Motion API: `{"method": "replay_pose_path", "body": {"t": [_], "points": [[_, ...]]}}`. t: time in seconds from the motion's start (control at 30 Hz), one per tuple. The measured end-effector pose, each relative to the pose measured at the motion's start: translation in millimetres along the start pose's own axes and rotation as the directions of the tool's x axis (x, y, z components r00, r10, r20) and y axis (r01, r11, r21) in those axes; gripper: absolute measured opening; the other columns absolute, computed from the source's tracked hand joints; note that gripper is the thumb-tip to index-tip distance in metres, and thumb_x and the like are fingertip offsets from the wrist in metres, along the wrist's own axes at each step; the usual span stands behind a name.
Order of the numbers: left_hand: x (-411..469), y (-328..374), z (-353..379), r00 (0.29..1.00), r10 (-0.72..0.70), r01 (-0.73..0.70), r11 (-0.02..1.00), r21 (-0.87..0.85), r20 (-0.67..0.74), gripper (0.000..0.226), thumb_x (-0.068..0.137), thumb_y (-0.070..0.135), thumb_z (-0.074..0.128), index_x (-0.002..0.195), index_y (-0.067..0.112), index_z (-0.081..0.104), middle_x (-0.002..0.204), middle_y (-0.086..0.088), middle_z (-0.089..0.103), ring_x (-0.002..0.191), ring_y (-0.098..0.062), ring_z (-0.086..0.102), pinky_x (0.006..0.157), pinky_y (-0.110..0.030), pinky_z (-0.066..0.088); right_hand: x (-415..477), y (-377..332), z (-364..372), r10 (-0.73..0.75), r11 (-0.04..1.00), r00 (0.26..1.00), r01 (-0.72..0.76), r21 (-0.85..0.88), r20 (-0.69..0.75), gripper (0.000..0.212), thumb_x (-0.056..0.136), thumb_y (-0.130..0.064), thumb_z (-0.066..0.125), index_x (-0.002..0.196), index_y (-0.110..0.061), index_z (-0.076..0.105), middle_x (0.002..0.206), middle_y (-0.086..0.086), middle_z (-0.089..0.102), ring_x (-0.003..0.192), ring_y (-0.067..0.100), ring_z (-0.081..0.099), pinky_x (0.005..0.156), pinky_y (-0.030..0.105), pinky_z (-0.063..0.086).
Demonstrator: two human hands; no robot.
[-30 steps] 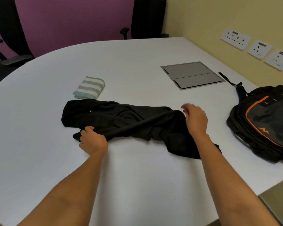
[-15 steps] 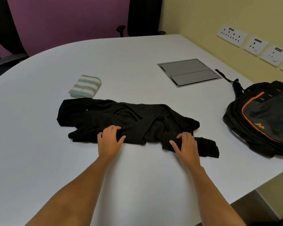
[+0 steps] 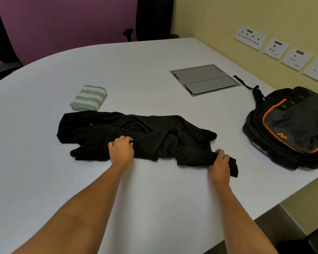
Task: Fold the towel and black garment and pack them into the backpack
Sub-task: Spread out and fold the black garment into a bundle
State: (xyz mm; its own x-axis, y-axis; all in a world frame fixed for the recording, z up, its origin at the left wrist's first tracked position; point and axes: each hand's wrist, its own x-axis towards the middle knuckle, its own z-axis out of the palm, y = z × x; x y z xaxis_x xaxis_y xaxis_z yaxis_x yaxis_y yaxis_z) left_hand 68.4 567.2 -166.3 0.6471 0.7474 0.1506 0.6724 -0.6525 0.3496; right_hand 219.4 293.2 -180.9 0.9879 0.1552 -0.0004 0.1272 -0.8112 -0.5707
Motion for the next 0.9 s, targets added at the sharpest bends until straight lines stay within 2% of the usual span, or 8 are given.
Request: {"method": "replay_pose_path", "body": {"t": [0.13, 0.2, 0.33, 0.43, 0.57, 0.7, 0.8, 0.9], "points": [[5.2, 5.1, -9.7, 0.995, -0.074, 0.071, 0.996, -0.054, -0.071, 0.026, 0.098, 0.021, 0.044, 0.119, 0.017, 0.059, 0.117, -0.005, 0.059, 0.107, -0.022, 0.053, 0.096, -0.034, 0.031, 15.0, -33.9, -31.2, 0.263, 0.956, 0.949, -0.233, -0.177, 0.172, 0.029, 0.088, -0.009, 0.05, 0.116, -0.002, 0.047, 0.114, 0.019, 0.056, 0.1, 0.035, 0.056, 0.074, 0.032, 0.041], [7.9, 5.9, -15.2, 0.992, -0.097, 0.091, 0.993, -0.079, -0.076, 0.026, 0.098, 0.02, 0.044, 0.119, 0.017, 0.059, 0.119, -0.005, 0.058, 0.108, -0.022, 0.052, 0.096, -0.033, 0.031, 23.9, -53.9, -55.6, 0.289, 0.94, 0.905, -0.206, -0.273, 0.313, 0.028, 0.09, -0.018, 0.049, 0.113, -0.003, 0.053, 0.112, 0.018, 0.057, 0.097, 0.033, 0.056, 0.074, 0.031, 0.04], [13.0, 3.0, -24.9, 0.988, -0.151, 0.145, 0.981, -0.125, -0.041, 0.026, 0.098, 0.018, 0.043, 0.118, 0.017, 0.059, 0.12, -0.006, 0.057, 0.11, -0.023, 0.052, 0.094, -0.036, 0.033, 13.9, -98.1, -115.4, 0.021, 0.987, 0.894, -0.09, 0.134, 0.448, 0.018, 0.091, -0.013, 0.05, 0.076, -0.007, 0.059, 0.075, 0.008, 0.058, 0.068, 0.019, 0.05, 0.059, 0.028, 0.038], [14.9, -4.7, -34.1, 0.979, -0.202, 0.202, 0.965, -0.17, 0.014, 0.027, 0.098, 0.017, 0.043, 0.12, 0.016, 0.058, 0.125, -0.008, 0.054, 0.114, -0.026, 0.05, 0.095, -0.038, 0.035, -20.3, -129.9, -151.3, -0.285, 0.857, 0.858, 0.028, 0.515, 0.427, 0.03, 0.092, -0.005, 0.042, 0.074, -0.02, 0.062, 0.065, -0.009, 0.059, 0.063, 0.007, 0.053, 0.061, 0.02, 0.041], [12.4, -25.0, -44.0, 0.956, -0.253, 0.284, 0.925, -0.251, 0.148, 0.024, 0.096, 0.018, 0.046, 0.113, 0.016, 0.062, 0.123, -0.009, 0.055, 0.114, -0.029, 0.051, 0.098, -0.043, 0.04, -76.0, -173.4, -155.4, -0.539, 0.71, 0.787, 0.231, 0.666, 0.301, 0.033, 0.088, 0.005, 0.038, 0.076, -0.021, 0.056, 0.064, -0.019, 0.056, 0.062, -0.005, 0.049, 0.062, 0.011, 0.038], [2.9, -38.9, -58.3, 0.918, -0.233, 0.35, 0.856, -0.38, 0.321, 0.032, 0.097, 0.033, 0.045, 0.084, 0.008, 0.06, 0.091, -0.012, 0.06, 0.078, -0.024, 0.057, 0.071, -0.034, 0.047, -143.8, -209.6, -116.7, -0.682, 0.727, 0.371, 0.434, 0.532, 0.63, 0.024, 0.082, -0.005, 0.044, 0.084, -0.025, 0.058, 0.086, 0.002, 0.066, 0.082, 0.007, 0.058, 0.082, 0.022, 0.045], [-4.3, -47.9, -62.6, 0.84, -0.264, 0.462, 0.808, -0.367, 0.475, 0.049, 0.091, 0.051, 0.048, 0.101, 0.005, 0.062, 0.101, -0.014, 0.064, 0.085, -0.028, 0.064, 0.074, -0.036, 0.052, -176.5, -214.7, -66.7, -0.558, 0.734, 0.113, 0.529, 0.426, 0.822, 0.022, 0.089, -0.006, 0.048, 0.098, -0.024, 0.059, 0.105, 0.011, 0.067, 0.098, 0.022, 0.063, 0.095, 0.036, 0.049], [-17.8, -54.9, -58.4, 0.827, -0.285, 0.463, 0.834, -0.3, 0.485, 0.067, 0.086, 0.061, 0.048, 0.111, 0.0, 0.061, 0.108, -0.016, 0.064, 0.093, -0.031, 0.064, 0.083, -0.041, 0.054, -196.9, -207.5, -25.1, -0.436, 0.749, -0.033, 0.541, 0.383, 0.899, 0.024, 0.092, -0.003, 0.045, 0.112, -0.012, 0.055, 0.111, 0.017, 0.062, 0.082, 0.021, 0.055, 0.076, 0.016, 0.044]]}}
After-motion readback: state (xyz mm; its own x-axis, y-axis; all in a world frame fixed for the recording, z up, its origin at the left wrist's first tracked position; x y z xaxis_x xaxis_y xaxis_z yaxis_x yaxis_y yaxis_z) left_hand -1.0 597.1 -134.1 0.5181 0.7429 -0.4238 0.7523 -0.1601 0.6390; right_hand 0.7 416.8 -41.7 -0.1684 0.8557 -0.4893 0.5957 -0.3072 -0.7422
